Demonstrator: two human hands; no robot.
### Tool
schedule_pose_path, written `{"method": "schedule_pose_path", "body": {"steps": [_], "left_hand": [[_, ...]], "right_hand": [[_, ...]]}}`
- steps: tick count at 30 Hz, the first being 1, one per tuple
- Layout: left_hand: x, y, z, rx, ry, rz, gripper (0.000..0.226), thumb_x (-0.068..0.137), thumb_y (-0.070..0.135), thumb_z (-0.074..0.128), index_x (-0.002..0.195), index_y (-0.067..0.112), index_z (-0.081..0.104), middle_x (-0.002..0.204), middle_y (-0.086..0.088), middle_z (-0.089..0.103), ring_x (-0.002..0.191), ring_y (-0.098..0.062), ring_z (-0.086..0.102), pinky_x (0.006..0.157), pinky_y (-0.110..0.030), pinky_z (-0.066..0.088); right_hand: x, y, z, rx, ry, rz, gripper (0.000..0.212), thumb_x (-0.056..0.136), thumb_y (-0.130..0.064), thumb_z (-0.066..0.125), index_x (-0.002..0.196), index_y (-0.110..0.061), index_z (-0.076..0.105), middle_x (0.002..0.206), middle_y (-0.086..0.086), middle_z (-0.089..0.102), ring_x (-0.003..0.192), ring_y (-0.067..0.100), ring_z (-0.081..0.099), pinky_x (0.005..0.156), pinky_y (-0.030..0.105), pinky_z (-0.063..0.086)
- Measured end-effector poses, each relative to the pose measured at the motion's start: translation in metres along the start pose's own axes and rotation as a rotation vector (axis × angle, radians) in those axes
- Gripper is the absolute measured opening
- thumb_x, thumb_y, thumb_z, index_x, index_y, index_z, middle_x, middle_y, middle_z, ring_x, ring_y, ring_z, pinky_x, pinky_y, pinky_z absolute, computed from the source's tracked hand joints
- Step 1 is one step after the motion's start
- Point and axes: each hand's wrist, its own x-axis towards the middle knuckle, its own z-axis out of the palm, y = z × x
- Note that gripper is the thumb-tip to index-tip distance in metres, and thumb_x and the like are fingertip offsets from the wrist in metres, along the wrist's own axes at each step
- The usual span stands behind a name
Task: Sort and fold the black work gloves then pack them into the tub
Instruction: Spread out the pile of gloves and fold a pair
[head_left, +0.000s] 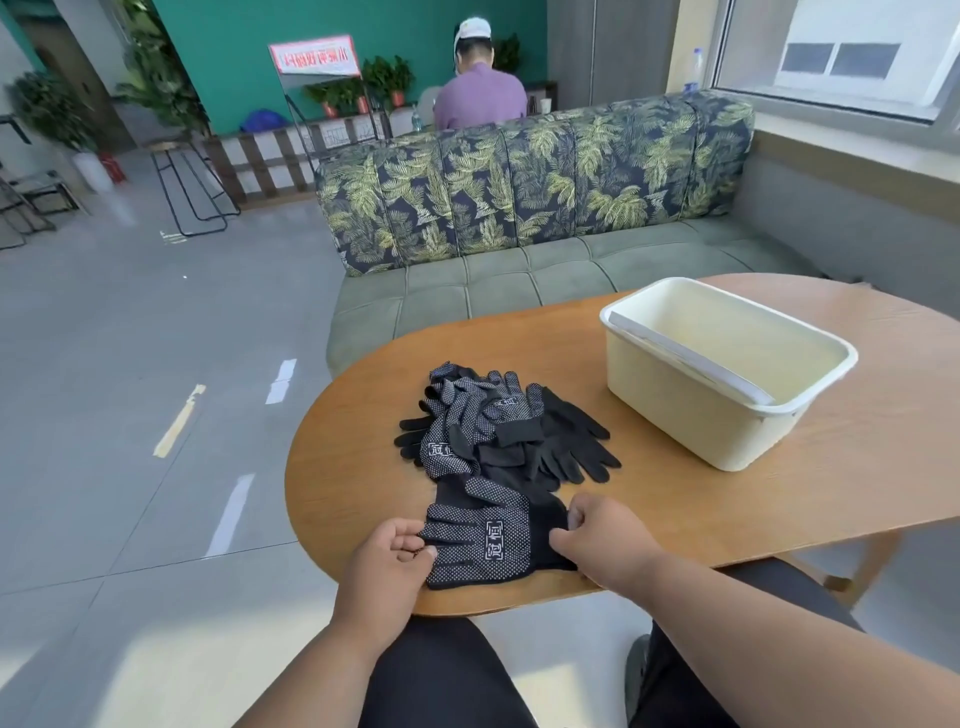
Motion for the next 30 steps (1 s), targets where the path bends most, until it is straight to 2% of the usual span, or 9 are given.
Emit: {"method": "schedule_pose_path", "body": {"steps": [4,8,11,14,16,19,23,27,30], "left_hand": [[-0.002,0.0,-0.001,0.03,0.032,0.002,0.024,0.092,0.019,0.077,0.11,0.031,0.067,0.104,0.007,0.07,0.094,-0.007,0.068,0.08,-0.02,0.051],[-0.002,0.002,-0.008,0.161,0.05,-0.014,0.01,0.095,0.028,0.072,0.105,0.032,0.07,0.098,0.012,0.073,0.093,-0.003,0.067,0.081,-0.024,0.052],[-0.003,0.002,-0.01,0.269,0.047,0.014,0.004,0.097,0.031,0.071,0.099,0.033,0.073,0.093,0.015,0.073,0.089,0.002,0.065,0.073,-0.015,0.047],[-0.002,0.001,-0.01,0.359,0.042,0.066,0.006,0.098,0.032,0.069,0.097,0.033,0.075,0.096,0.014,0.071,0.086,0.002,0.064,0.068,-0.009,0.042],[0.0,0.0,-0.009,0.418,0.043,0.102,0.009,0.099,0.033,0.067,0.095,0.033,0.075,0.099,0.013,0.067,0.086,0.0,0.062,0.069,-0.012,0.043],[0.002,0.0,-0.01,0.481,0.011,0.118,0.014,0.102,0.035,0.062,0.092,0.033,0.071,0.099,0.011,0.065,0.087,-0.003,0.06,0.076,-0.024,0.05],[0.009,0.006,-0.017,0.578,-0.124,0.112,0.023,0.106,0.036,0.054,0.097,0.025,0.073,0.104,0.015,0.064,0.093,-0.006,0.061,0.087,-0.031,0.052],[0.012,0.014,-0.024,0.61,-0.212,0.08,0.021,0.107,0.038,0.05,0.101,0.031,0.069,0.1,0.011,0.07,0.094,-0.011,0.065,0.087,-0.033,0.055],[0.007,0.013,-0.023,0.519,-0.17,0.073,0.015,0.104,0.042,0.056,0.098,0.032,0.066,0.096,0.012,0.07,0.09,-0.007,0.065,0.08,-0.031,0.056]], "right_hand": [[0.003,0.004,-0.001,-0.018,0.039,0.005,0.022,0.082,-0.029,0.069,0.088,-0.017,0.052,0.073,0.01,0.069,0.061,0.022,0.061,0.057,0.038,0.054],[0.007,0.006,-0.001,0.052,0.035,0.035,0.03,0.086,-0.029,0.069,0.111,-0.027,0.052,0.069,0.007,0.072,0.05,0.015,0.063,0.044,0.026,0.048],[0.01,0.005,0.002,0.011,0.034,0.023,0.022,0.088,-0.032,0.069,0.106,-0.024,0.059,0.069,0.005,0.072,0.06,0.019,0.069,0.055,0.033,0.059],[0.013,0.007,0.004,-0.02,0.031,0.017,0.019,0.088,-0.033,0.071,0.103,-0.026,0.061,0.074,0.004,0.073,0.067,0.022,0.072,0.059,0.034,0.06],[0.015,0.008,0.005,-0.028,0.026,0.01,0.019,0.088,-0.032,0.072,0.102,-0.026,0.062,0.076,0.003,0.073,0.069,0.022,0.072,0.061,0.036,0.061],[0.016,0.009,0.004,-0.048,0.017,0.007,0.016,0.09,-0.03,0.074,0.1,-0.024,0.062,0.079,0.002,0.073,0.071,0.02,0.072,0.062,0.034,0.061],[0.017,0.009,0.001,-0.068,-0.004,0.013,0.016,0.09,-0.028,0.075,0.087,-0.021,0.06,0.078,0.002,0.072,0.069,0.02,0.072,0.065,0.036,0.063],[0.018,0.011,-0.004,-0.051,-0.048,0.024,0.016,0.088,-0.023,0.074,0.083,-0.018,0.059,0.069,0.003,0.069,0.057,0.018,0.067,0.06,0.039,0.062],[0.016,0.011,-0.007,-0.003,-0.077,0.018,0.014,0.089,-0.018,0.074,0.09,-0.018,0.061,0.069,0.002,0.07,0.051,0.013,0.065,0.054,0.034,0.061]]}}
